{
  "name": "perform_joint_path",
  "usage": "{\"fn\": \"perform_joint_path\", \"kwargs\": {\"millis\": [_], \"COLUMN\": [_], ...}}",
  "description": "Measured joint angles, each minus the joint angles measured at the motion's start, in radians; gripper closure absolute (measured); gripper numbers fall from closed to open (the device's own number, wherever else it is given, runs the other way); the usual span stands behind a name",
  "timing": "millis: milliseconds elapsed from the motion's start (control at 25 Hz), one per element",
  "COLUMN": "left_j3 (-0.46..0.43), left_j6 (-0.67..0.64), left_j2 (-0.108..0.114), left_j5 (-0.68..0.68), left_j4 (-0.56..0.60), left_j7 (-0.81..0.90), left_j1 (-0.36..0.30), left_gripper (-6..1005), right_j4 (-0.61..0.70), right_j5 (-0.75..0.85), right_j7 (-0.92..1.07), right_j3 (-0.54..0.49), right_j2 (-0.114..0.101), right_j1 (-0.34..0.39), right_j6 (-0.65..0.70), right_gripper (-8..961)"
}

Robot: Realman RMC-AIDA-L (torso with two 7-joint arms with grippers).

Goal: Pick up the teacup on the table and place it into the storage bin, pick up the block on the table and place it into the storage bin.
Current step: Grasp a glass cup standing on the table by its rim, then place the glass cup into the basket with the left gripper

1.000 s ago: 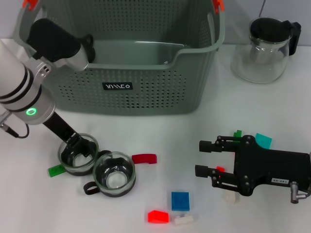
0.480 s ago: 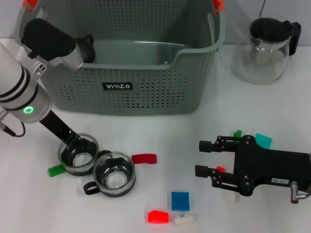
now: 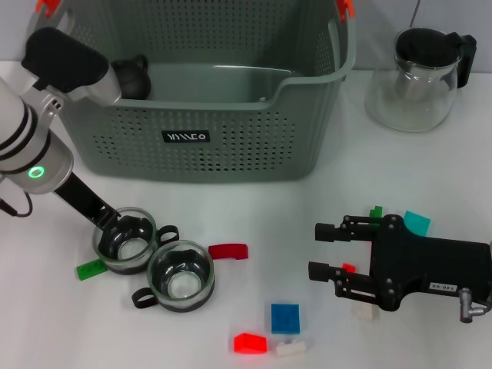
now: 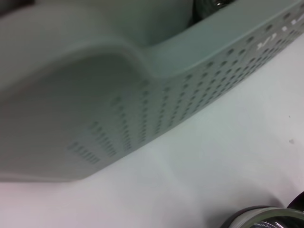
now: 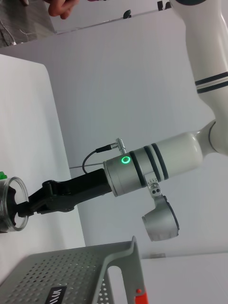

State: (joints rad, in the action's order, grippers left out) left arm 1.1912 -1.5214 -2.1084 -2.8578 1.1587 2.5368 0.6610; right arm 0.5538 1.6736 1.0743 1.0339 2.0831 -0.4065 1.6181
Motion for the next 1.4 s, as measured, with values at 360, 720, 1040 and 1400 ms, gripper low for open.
{"fn": "perform_joint_path", "kwargs": {"millis": [360,720,1040,1400], "left_j3": [-0.250,-0.561,-0.790,-0.764], "left_j6": [-0.082,-0.271,-0.458,-0.362], "left_j2": [0.007,0.098,0.179,0.175], "left_j5": [0.042,0.282,0.530,0.758], "left_j4": [0.012,-0.122,-0.293,-0.288], "left_j7": [-0.117,-0.355,-0.520,-0.404], "left_j1": [0.005,0.010,0.016,0.134], "left_gripper": [952,947,942,937], "right_j4": [0.000,0.000,0.000,-0.006], "right_j5": [0.000,0.000,0.000,-0.008], "right_j7": [0.001,0.001,0.001,-0.044], "right_j3": [0.000,0.000,0.000,-0.013], "right_j2": [0.000,0.000,0.000,-0.002], "right_j1": [-0.001,-0.004,-0.004,0.016], "right_j6": [0.003,0.012,0.011,0.023], "right_gripper": [390,389,388,390]}}
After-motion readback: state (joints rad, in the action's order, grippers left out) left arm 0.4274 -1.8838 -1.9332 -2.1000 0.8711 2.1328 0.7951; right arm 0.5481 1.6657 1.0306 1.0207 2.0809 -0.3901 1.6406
